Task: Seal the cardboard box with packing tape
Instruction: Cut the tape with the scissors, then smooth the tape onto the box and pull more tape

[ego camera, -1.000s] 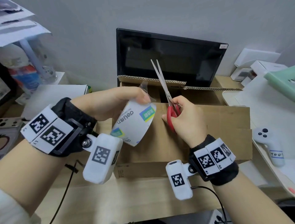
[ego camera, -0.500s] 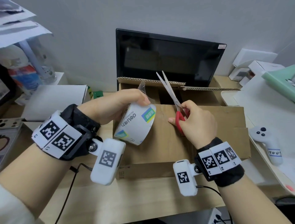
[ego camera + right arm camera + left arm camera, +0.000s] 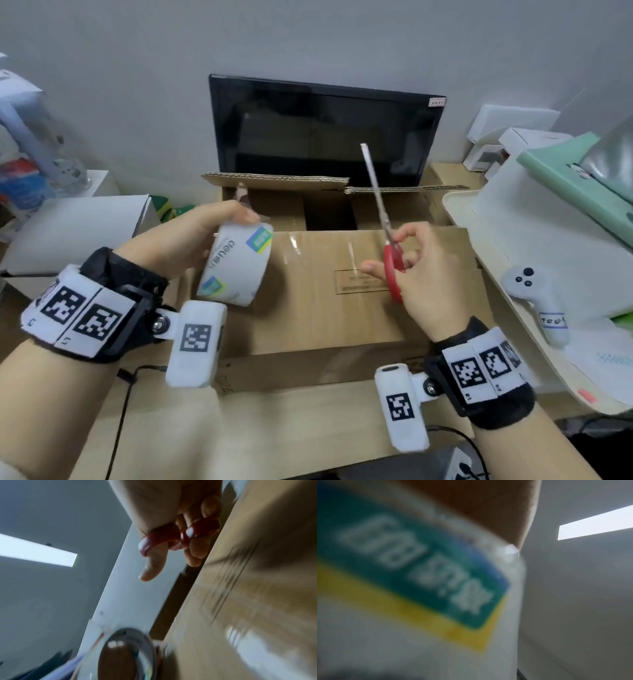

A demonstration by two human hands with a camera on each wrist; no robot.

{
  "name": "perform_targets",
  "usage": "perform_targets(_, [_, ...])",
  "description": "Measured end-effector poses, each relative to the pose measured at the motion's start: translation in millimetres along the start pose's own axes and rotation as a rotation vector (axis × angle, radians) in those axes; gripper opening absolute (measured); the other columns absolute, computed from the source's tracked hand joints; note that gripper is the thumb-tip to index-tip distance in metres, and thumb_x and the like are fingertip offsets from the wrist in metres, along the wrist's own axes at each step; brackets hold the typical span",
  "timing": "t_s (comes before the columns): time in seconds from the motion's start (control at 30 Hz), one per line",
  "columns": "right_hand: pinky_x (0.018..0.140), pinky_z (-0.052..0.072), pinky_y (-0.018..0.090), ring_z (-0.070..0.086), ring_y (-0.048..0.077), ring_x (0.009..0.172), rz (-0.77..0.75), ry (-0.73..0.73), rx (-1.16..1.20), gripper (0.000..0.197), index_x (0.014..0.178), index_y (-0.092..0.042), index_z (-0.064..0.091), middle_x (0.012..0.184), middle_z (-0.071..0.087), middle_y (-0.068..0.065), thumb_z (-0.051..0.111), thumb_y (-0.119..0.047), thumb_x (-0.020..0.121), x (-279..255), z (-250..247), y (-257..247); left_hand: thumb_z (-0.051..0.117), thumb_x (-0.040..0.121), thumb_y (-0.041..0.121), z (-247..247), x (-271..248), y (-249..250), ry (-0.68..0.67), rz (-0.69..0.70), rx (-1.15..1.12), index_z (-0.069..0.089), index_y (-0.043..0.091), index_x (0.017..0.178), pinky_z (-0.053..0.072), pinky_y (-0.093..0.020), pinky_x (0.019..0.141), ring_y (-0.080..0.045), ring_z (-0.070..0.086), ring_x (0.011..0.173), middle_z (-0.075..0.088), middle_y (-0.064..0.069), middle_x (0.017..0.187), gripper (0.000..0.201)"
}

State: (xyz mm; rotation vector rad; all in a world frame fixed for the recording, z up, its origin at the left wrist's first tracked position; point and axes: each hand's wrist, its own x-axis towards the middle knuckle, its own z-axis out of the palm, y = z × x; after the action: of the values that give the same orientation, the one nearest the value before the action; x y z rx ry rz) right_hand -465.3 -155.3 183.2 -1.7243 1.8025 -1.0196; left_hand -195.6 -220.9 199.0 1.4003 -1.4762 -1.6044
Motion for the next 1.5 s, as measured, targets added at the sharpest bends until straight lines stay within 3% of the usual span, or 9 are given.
perform_targets(0.1, [0.064, 0.057, 0.041, 0.066, 0.021, 0.056, 0.143, 0.123, 0.013, 0.055, 0.096, -0.025, 0.046, 0.067, 0.066, 0.005, 0.071, -0.051, 0.055, -2.5, -42.0, 34.7, 0.069, 0.041, 0.052, -4.1, 5.9, 4.1, 0.024, -0.058, -0.03, 0.062, 0.008, 0.085, 0.036, -0.033, 0.065, -0.032, 0.053, 0.068, 0.057, -0.027, 0.087, 0.062])
perform_targets(0.27, [0.059, 0.053, 0.038, 0.06, 0.026, 0.047, 0.364, 0.234, 0.062, 0.036, 0.08, -0.022, 0.047, 0.065, 0.069, 0.01, 0.079, -0.034, 0.07, -11.7, -85.6, 107.9, 0.074, 0.037, 0.049, 5.7, 12.0, 16.3, -0.055, -0.069, 0.009, 0.063, 0.008, 0.081, 0.041, -0.036, 0.066, -0.034, 0.057, 0.061, 0.059, -0.027, 0.079, 0.061])
perform_targets(0.4, [0.043, 0.043, 0.027, 0.054, 0.022, 0.043, 0.523, 0.123, 0.304, 0.022, 0.077, -0.017, 0.044, 0.071, 0.067, 0.01, 0.063, -0.008, 0.086, -18.7, -79.8, 158.3, 0.069, 0.049, 0.047, 59.7, 18.1, 36.8, -0.166, -0.036, 0.044, 0.066, 0.01, 0.081, 0.038, -0.033, 0.064, -0.033, 0.056, 0.066, 0.059, -0.026, 0.082, 0.049])
perform_targets(0.53, [0.036, 0.033, 0.017, 0.047, 0.01, 0.035, 0.58, -0.047, 0.169, 0.032, 0.065, -0.015, 0.052, 0.044, 0.053, 0.0, 0.057, -0.036, 0.089, -25.9, -61.7, 186.1, 0.06, 0.059, 0.052, 125.2, 30.5, 49.1, -0.184, -0.044, 0.137, 0.063, 0.005, 0.094, 0.031, -0.032, 0.06, -0.031, 0.047, 0.073, 0.054, -0.018, 0.083, 0.058])
perform_targets(0.7, [0.059, 0.039, 0.023, 0.059, 0.021, 0.063, 0.686, -0.169, -0.134, 0.025, 0.064, -0.014, 0.064, 0.061, 0.061, 0.004, 0.059, -0.019, 0.087, -44.2, -47.8, 239.4, 0.054, 0.061, 0.042, 167.3, 34.8, 49.5, -0.031, 0.065, 0.25, 0.061, 0.01, 0.094, 0.035, -0.028, 0.057, -0.017, 0.053, 0.062, 0.058, -0.001, 0.07, 0.047])
perform_targets(1.03, [0.072, 0.044, 0.026, 0.062, 0.03, 0.096, 0.58, -0.31, -0.535, 0.028, 0.109, -0.015, 0.066, 0.108, 0.066, 0.013, 0.047, -0.011, 0.089, -55.6, -27.3, 264.6, 0.061, 0.056, 0.044, 195.4, 23.6, 40.6, -0.009, 0.225, -0.017, 0.063, 0.022, 0.084, 0.037, -0.024, 0.059, -0.012, 0.059, 0.07, 0.064, -0.001, 0.088, 0.036])
perform_targets(1.3, [0.069, 0.053, 0.031, 0.063, 0.012, 0.064, 0.083, 0.353, 0.301, 0.025, 0.082, -0.036, 0.058, 0.084, 0.065, -0.007, 0.056, -0.011, 0.088, -40.3, -88.9, 151.5, 0.063, 0.065, 0.042, 235.7, 31.8, 31.3, -0.023, 0.233, -0.075, 0.059, 0.023, 0.086, 0.041, -0.027, 0.066, -0.012, 0.059, 0.071, 0.063, 0.001, 0.079, 0.029])
perform_targets(1.37, [0.073, 0.05, 0.024, 0.063, 0.012, 0.076, -0.034, 0.213, 0.508, 0.012, 0.09, -0.036, 0.058, 0.086, 0.064, -0.011, 0.064, -0.033, 0.081, -50.3, -94.6, 115.8, 0.059, 0.071, 0.04, 246.3, 30.0, 28.4, -0.044, 0.223, -0.125, 0.057, 0.018, 0.091, 0.042, -0.024, 0.065, -0.016, 0.058, 0.074, 0.062, 0.0, 0.078, 0.03])
perform_targets(1.5, [0.078, 0.044, 0.009, 0.058, -0.002, 0.1, -0.12, -0.087, 0.48, 0.065, 0.112, -0.04, 0.046, 0.105, 0.061, -0.021, 0.081, -0.048, 0.058, -63.3, -84.3, 83.6, 0.056, 0.08, 0.042, 257.6, 22.9, 24.0, -0.043, 0.306, -0.238, 0.051, -0.001, 0.111, 0.047, -0.021, 0.06, -0.019, 0.059, 0.079, 0.061, -0.008, 0.09, 0.054])
